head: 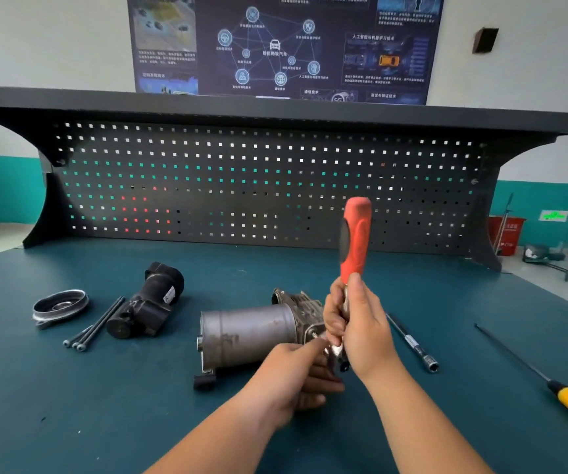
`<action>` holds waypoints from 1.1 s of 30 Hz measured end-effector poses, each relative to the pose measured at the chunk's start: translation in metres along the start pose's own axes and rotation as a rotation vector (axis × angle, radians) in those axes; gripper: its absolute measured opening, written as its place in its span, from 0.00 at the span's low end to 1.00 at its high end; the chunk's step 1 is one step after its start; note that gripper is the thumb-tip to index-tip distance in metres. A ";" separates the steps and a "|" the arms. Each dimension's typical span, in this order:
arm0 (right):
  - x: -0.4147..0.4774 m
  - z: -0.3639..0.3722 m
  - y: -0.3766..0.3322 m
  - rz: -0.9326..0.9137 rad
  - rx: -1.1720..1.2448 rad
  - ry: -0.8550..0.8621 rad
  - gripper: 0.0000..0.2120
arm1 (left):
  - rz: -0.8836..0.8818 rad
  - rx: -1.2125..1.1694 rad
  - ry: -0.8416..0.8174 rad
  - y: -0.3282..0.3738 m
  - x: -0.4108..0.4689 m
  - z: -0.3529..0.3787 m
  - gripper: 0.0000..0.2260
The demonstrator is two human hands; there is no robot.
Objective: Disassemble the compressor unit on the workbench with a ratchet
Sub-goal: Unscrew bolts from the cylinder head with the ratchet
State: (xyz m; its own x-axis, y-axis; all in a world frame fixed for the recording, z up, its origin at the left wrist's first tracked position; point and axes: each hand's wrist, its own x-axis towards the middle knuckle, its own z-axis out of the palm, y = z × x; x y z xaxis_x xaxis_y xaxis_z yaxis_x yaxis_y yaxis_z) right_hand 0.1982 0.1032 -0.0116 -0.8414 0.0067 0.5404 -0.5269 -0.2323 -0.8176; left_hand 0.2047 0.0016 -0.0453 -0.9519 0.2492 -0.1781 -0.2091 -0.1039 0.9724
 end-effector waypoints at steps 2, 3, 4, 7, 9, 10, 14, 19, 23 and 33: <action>0.001 -0.002 0.001 -0.020 0.027 0.076 0.18 | -0.005 -0.013 -0.013 -0.001 0.004 0.007 0.13; 0.002 -0.003 0.002 -0.036 0.031 0.116 0.17 | -0.003 -0.016 -0.009 -0.001 0.006 0.008 0.13; 0.003 -0.003 0.004 -0.047 0.030 0.159 0.15 | -0.001 -0.016 -0.001 -0.002 0.008 0.008 0.14; 0.005 -0.002 0.008 -0.021 0.083 0.344 0.14 | 0.011 0.013 0.004 -0.002 0.012 0.006 0.14; 0.008 -0.004 0.009 0.085 0.257 0.513 0.14 | 0.051 0.021 -0.001 -0.003 0.014 0.005 0.14; 0.010 -0.007 0.009 0.167 0.384 0.607 0.15 | 0.072 0.010 0.000 -0.004 0.014 0.005 0.14; 0.013 -0.017 0.013 0.364 0.703 0.856 0.18 | 0.134 -0.014 0.025 -0.007 0.015 0.008 0.14; 0.013 -0.011 0.012 0.161 0.346 0.634 0.15 | 0.163 -0.059 0.001 -0.010 0.014 0.007 0.24; 0.004 0.000 0.009 -0.122 -0.015 0.156 0.10 | 0.143 -0.097 -0.032 -0.013 0.013 0.004 0.24; -0.006 0.006 0.009 -0.265 -0.256 -0.053 0.11 | 0.125 -0.081 -0.026 -0.013 0.010 -0.001 0.22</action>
State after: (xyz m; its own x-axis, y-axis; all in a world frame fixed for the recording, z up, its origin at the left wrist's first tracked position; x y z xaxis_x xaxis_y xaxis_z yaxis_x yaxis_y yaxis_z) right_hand 0.1994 0.0948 -0.0215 -0.6681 -0.0179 0.7439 -0.7441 0.0214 -0.6677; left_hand 0.1972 0.0042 -0.0600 -0.9658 0.2540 -0.0518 -0.1081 -0.2129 0.9711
